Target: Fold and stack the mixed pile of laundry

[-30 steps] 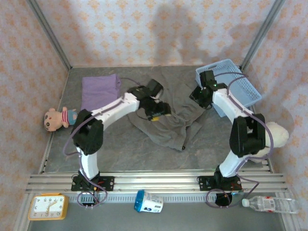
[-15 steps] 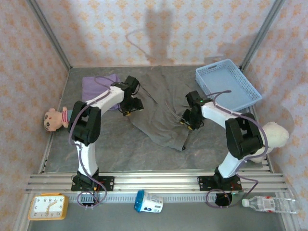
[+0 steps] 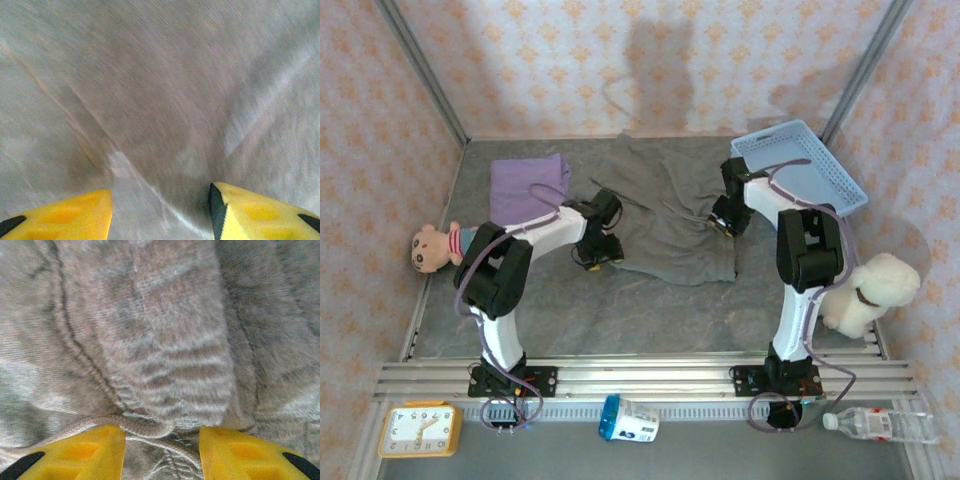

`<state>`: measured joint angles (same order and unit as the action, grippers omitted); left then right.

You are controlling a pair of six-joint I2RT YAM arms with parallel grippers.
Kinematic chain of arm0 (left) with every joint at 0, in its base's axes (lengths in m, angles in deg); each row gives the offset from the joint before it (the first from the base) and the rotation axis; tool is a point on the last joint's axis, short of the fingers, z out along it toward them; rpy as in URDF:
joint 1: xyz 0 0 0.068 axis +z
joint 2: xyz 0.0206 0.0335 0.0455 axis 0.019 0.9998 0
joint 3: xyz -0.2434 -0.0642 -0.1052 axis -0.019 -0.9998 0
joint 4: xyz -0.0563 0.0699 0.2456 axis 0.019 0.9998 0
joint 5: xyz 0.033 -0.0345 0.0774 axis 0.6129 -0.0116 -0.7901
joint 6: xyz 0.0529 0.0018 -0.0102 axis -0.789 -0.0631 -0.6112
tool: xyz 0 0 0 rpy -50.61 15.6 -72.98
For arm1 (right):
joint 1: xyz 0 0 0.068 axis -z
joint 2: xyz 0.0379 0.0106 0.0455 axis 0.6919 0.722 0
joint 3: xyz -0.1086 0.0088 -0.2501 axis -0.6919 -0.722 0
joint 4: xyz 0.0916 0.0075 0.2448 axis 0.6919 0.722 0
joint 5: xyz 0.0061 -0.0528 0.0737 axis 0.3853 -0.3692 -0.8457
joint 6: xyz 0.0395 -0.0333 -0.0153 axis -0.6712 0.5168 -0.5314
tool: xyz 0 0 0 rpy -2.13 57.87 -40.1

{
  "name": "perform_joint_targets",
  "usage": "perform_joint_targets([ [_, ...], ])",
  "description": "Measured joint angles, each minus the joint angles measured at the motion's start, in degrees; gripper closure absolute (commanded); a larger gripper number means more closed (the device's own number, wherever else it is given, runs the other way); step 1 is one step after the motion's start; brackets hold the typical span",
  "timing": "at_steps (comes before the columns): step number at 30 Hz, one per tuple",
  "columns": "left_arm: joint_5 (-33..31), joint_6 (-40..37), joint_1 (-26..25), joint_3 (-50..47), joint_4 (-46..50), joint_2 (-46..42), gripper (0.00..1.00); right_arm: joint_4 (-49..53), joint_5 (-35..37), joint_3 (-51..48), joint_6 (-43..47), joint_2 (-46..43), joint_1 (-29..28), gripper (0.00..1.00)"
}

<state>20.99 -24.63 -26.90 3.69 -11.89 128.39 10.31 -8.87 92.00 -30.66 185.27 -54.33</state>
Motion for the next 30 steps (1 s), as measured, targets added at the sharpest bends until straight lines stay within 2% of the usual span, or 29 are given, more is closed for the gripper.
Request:
perform_joint_targets([
  [2,-0.3,0.7,-1.6,0.0,0.5,-2.4,0.33,0.4,1.3,0.9,1.3,-1.0,0.0,0.53],
  [4,-1.8,1.1,-1.2,0.1,1.3,-5.1,0.31,0.7,1.7,0.5,2.3,-2.9,0.0,0.5],
  [11,-6.8,1.2,7.0,-1.1,2.0,-9.9,0.34,0.7,0.3,-9.2,4.4,-19.0,-2.8,0.47],
  [15,-8.3,1.3,9.3,-2.8,1.6,-9.0,0.39,0.4,-1.9,-16.6,4.2,-26.0,-4.2,0.48],
  [21,-8.6,1.6,9.2,0.5,-2.3,-1.6,0.53,-1.4,-6.1,-28.6,1.6,-28.7,-4.8,0.49],
  [24,-10.0,1.4,9.2,3.7,-3.5,3.2,0.65,-2.6,-7.2,-32.1,-0.2,-28.6,-5.2,0.5],
  [30,-12.4,-1.1,9.2,9.6,-2.7,9.3,0.92,-4.3,-5.8,-32.4,-3.8,-26.4,-5.2,0.52],
])
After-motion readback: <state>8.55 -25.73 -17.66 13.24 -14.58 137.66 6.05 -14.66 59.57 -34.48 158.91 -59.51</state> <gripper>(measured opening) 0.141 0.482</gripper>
